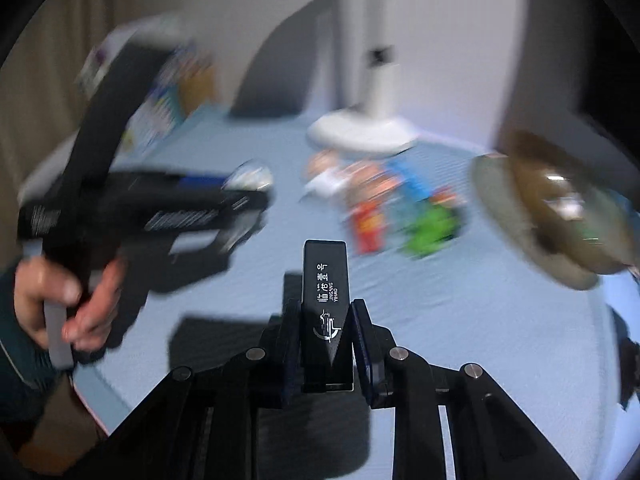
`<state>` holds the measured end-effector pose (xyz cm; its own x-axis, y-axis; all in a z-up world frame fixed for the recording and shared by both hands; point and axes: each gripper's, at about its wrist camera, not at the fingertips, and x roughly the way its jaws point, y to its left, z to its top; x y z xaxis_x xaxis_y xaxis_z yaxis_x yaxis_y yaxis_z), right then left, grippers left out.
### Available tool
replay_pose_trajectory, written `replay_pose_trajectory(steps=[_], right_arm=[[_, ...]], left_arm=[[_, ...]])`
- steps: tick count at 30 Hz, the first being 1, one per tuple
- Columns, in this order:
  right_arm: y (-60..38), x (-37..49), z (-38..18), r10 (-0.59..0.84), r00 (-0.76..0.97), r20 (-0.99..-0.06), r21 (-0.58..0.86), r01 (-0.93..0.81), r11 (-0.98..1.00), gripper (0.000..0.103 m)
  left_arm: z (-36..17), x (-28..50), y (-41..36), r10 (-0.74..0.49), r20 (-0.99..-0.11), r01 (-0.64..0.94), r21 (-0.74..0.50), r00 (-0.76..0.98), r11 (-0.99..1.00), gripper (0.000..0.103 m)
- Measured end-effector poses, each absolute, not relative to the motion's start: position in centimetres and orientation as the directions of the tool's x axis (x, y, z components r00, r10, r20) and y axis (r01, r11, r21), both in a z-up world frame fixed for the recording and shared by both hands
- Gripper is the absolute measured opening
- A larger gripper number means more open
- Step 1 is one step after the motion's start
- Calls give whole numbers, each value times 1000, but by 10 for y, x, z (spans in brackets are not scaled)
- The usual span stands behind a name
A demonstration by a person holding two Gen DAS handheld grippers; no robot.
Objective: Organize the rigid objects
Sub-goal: 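Grasp the tape dispenser with left tool while right tool grasps black USB stick, then carry tape dispenser and USB stick into the brown bowl, opening both tools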
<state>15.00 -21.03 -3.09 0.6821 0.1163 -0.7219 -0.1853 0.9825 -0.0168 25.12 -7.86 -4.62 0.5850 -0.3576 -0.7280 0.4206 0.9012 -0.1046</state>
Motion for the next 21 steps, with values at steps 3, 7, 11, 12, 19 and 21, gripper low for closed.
replay_pose_trajectory(steps=[3, 7, 11, 12, 19, 21], right_arm=[[-255, 148, 3, 38, 747, -664, -25, -72, 997, 24], [-319, 161, 46, -155, 788, -596, -73, 140, 988, 24], [-380, 180, 66, -288, 752, -592, -67, 311, 948, 24], [-395, 184, 68, -277, 748, -604, -33, 323, 946, 24], [-445, 222, 46, -222, 686, -693, 65, 366, 928, 24], [-446, 229, 37, -212, 671, -710, 63, 361, 930, 24]], left_arm=[[-8, 255, -116, -417, -675, 499, -82, 609, 863, 46], [31, 268, -176, -510, -627, 604, -77, 590, 794, 46], [53, 285, -235, -600, -605, 672, -139, 524, 727, 46], [54, 288, -248, -611, -603, 684, -143, 513, 715, 46], [25, 311, -314, -598, -666, 696, -161, 447, 700, 46], [18, 310, -323, -598, -670, 701, -159, 441, 695, 46]])
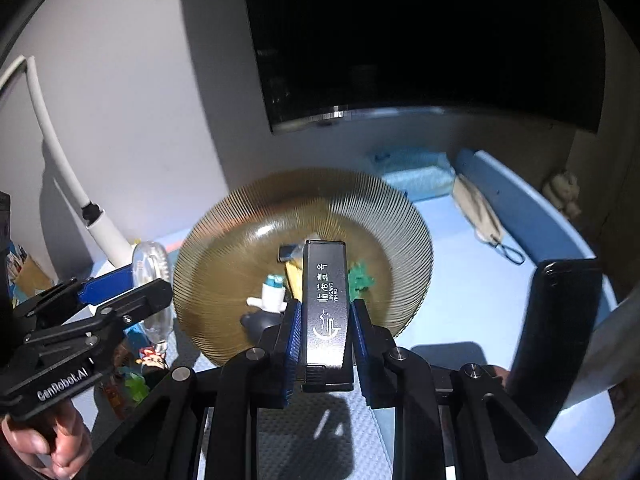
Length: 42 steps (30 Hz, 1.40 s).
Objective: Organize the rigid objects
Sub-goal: 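Carry tape dispenser and USB stick into the brown bowl, opening both tools, then move both tools back to the pile of objects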
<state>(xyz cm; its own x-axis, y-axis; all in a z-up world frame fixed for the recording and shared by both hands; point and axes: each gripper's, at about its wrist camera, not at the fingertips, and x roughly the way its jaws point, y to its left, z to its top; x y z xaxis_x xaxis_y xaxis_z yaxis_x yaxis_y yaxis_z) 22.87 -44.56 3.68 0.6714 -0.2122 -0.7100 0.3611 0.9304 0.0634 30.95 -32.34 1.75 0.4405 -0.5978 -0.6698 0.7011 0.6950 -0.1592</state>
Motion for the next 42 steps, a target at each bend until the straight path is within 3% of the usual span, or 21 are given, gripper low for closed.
replay_pose_trajectory(steps=[7, 8, 9, 10, 12, 15, 21, 25, 28, 32, 37, 42], right_arm=[[-457, 243, 16, -218, 625, -750, 43, 376, 926, 25], [-457, 243, 18, -244, 624, -742, 28, 393, 919, 33], [-460, 241, 21, -276, 620, -734, 11, 417, 909, 41], [-463, 239, 23, -287, 625, -726, 13, 430, 903, 59], [-465, 226, 33, -304, 652, -694, 29, 447, 894, 62], [-459, 207, 47, -318, 680, -660, 28, 446, 895, 63], [-424, 186, 68, -214, 751, -625, 78, 333, 940, 66], [-375, 179, 72, -136, 799, -586, 68, 216, 974, 90], [-333, 180, 53, -42, 804, -593, 72, 105, 992, 91], [-295, 192, 6, 47, 761, -647, 107, 30, 994, 91], [-267, 210, -57, 63, 675, -735, 91, 5, 996, 91], [-274, 211, -67, 76, 670, -738, 133, 34, 991, 91]], left_arm=[[4, 322, -340, -573, -687, 690, -144, 447, 710, 48], [7, 324, -339, -577, -678, 686, -146, 456, 713, 53], [11, 325, -336, -579, -668, 680, -147, 468, 718, 69], [17, 325, -329, -587, -648, 671, -155, 485, 725, 78], [31, 321, -308, -617, -591, 659, -183, 519, 729, 78], [44, 321, -273, -601, -575, 614, -205, 555, 762, 78], [59, 298, -191, -547, -537, 518, -222, 642, 826, 78], [57, 277, -129, -481, -518, 419, -240, 707, 876, 89], [43, 263, -88, -419, -535, 345, -239, 733, 908, 89], [-3, 261, -46, -332, -626, 232, -238, 705, 943, 89], [-63, 268, -26, -287, -720, 164, -238, 632, 957, 89], [-88, 266, -29, -285, -761, 148, -246, 582, 958, 89]])
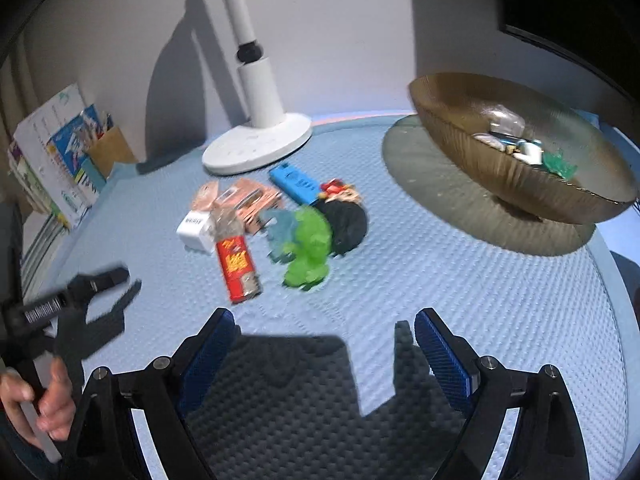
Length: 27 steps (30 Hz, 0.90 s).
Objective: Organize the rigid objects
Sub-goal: 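Move both tools back to the pile of objects, then grasp the white charger with left tool while right tool grasps red lighter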
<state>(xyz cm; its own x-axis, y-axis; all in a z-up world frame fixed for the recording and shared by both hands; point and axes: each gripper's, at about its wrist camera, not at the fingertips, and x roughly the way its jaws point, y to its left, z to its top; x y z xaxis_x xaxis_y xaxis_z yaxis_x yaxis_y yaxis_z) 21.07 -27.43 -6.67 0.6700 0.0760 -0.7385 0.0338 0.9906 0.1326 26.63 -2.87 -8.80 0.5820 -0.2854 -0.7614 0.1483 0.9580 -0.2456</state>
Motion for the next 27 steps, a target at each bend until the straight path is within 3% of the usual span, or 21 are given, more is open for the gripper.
replay_pose_trajectory(steps=[8, 25, 27], right_arm=[[-292, 216, -75, 129, 631, -765, 230, 81, 970, 102], [-284, 221, -77, 59, 612, -788, 152, 101, 983, 102], [-285, 223, -74, 46, 613, -788, 148, 116, 982, 95]], left_arm=[[-88, 260, -41, -266, -762, 193, -186, 590, 963, 89], [-90, 268, -52, -223, -801, 208, -125, 555, 970, 89], [-86, 274, -64, -234, -815, 255, -110, 530, 961, 89]])
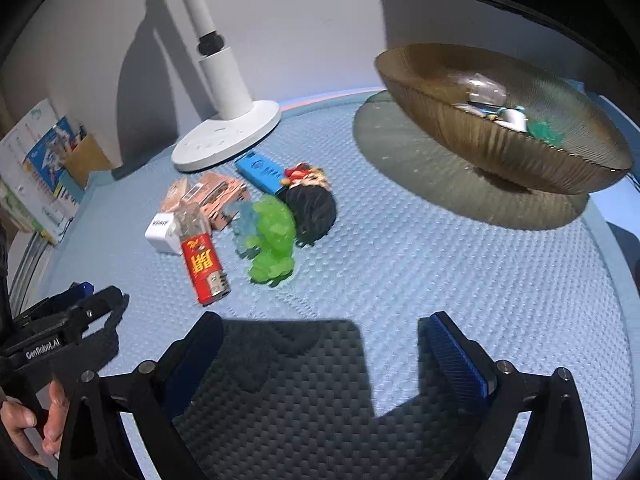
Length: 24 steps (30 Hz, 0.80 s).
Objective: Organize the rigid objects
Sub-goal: 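Grasp the white charger with left tool while right tool grasps red lighter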
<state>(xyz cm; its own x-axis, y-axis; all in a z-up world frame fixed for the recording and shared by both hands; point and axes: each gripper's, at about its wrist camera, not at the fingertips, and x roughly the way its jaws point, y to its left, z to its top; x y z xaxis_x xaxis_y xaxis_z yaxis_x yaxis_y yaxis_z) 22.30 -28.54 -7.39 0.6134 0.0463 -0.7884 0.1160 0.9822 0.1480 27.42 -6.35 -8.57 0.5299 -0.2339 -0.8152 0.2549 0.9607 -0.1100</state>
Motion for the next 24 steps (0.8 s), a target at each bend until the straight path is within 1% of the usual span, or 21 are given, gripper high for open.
replay_pose_trajectory(steps=[2, 4, 6, 7, 8, 9, 10, 12, 13, 14, 17, 18, 19, 21, 23, 24], right_arm=[[-283, 225, -71, 74, 602, -795, 165, 97, 981, 76], [-272, 227, -68, 114, 587, -802, 180, 55, 982, 74], [-255, 230, -64, 124, 583, -803, 150, -3, 989, 74], [-243, 232, -61, 118, 584, -803, 115, -42, 992, 74], [-233, 234, -60, 108, 586, -803, 80, -73, 994, 74], [-222, 237, -58, 101, 592, -800, 42, -112, 993, 74], [-218, 239, -58, 104, 595, -797, 32, -132, 991, 73], [-213, 247, -60, 122, 590, -798, 31, -161, 986, 63], [-214, 255, -64, 131, 576, -807, 41, -167, 985, 53], [-214, 259, -66, 134, 568, -812, 46, -167, 985, 45], [-213, 269, -68, 153, 570, -807, 57, -184, 981, 42], [-210, 271, -67, 155, 573, -805, 52, -193, 980, 42], [-205, 275, -68, 136, 573, -808, 25, -197, 980, 42], [-198, 280, -71, 97, 578, -810, -25, -200, 980, 40], [-195, 283, -72, 94, 577, -811, -34, -207, 978, 37], [-193, 283, -73, 91, 578, -811, -40, -210, 977, 34]], left_arm=[[-76, 278, -77, -239, -810, 316, -70, 536, 946, 89], [-69, 283, -90, -257, -799, 379, -40, 544, 925, 89], [-67, 292, -99, -316, -795, 453, -58, 519, 890, 88], [-68, 297, -103, -349, -797, 489, -78, 493, 869, 82], [-69, 301, -105, -373, -800, 515, -96, 469, 852, 79], [-71, 305, -108, -393, -806, 540, -111, 443, 834, 76], [-72, 309, -111, -400, -809, 554, -113, 431, 825, 76], [-74, 316, -113, -403, -810, 562, -112, 426, 819, 75], [-76, 320, -114, -411, -811, 567, -121, 416, 814, 67], [-78, 323, -115, -416, -814, 572, -129, 406, 810, 62], [-84, 331, -121, -421, -816, 583, -131, 395, 802, 62], [-85, 332, -121, -422, -813, 589, -125, 401, 799, 60], [-85, 332, -122, -420, -810, 589, -116, 410, 800, 55], [-87, 333, -125, -403, -810, 585, -93, 425, 806, 50], [-86, 333, -123, -409, -802, 581, -97, 436, 808, 43], [-85, 333, -122, -421, -797, 581, -110, 433, 806, 34]])
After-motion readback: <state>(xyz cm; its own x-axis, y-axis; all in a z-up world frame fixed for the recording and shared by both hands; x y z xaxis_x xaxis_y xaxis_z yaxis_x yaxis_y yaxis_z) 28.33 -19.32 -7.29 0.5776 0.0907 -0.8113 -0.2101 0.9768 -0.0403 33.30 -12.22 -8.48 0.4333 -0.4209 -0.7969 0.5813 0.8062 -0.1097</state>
